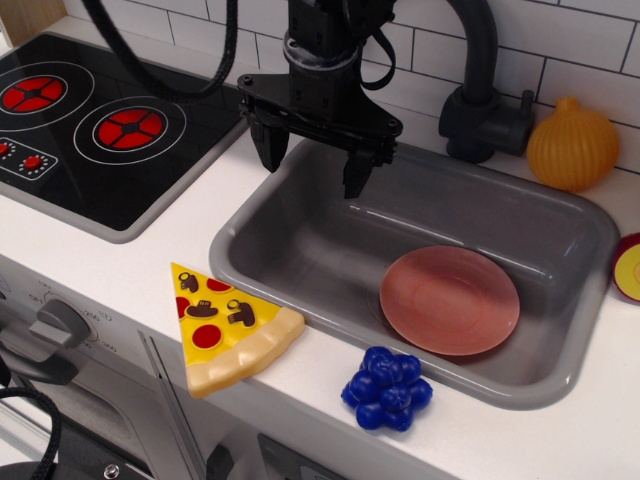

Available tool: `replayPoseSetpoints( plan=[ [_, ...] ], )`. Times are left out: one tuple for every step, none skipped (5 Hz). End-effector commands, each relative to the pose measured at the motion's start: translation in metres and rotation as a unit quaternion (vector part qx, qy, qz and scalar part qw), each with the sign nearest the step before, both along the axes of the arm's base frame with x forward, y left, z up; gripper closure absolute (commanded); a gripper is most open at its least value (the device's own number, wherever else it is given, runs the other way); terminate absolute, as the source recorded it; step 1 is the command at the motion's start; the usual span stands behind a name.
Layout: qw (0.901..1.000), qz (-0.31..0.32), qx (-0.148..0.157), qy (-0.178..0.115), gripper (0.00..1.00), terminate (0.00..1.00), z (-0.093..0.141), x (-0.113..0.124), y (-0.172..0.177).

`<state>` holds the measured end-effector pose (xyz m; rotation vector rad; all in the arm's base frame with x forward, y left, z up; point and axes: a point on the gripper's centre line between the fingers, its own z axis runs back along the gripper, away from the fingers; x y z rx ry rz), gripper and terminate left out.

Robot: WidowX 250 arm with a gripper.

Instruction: Put blueberries on plate sink

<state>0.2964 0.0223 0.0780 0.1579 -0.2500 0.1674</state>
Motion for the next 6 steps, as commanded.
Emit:
replayPoseSetpoints(
  plan=[
    [1.0, 0.0, 0.0, 0.0, 0.0, 0.0, 0.0, 0.0, 0.0],
    [0.9998, -0.014, -0.016, -0.006, 0.0, 0.0, 0.006, -0.019, -0.019],
    [0.999, -0.025, -0.037, -0.003, 0.0, 0.0, 0.016, -0.04, -0.04],
    [0.9976, -0.035, -0.059, 0.0, 0.0, 0.0, 0.024, -0.071, -0.056],
    [0.9967, -0.042, -0.069, 0.005, 0.0, 0.0, 0.026, -0.093, -0.075],
    [0.9954, -0.049, -0.083, 0.003, 0.0, 0.0, 0.027, -0.102, -0.094]
  ],
)
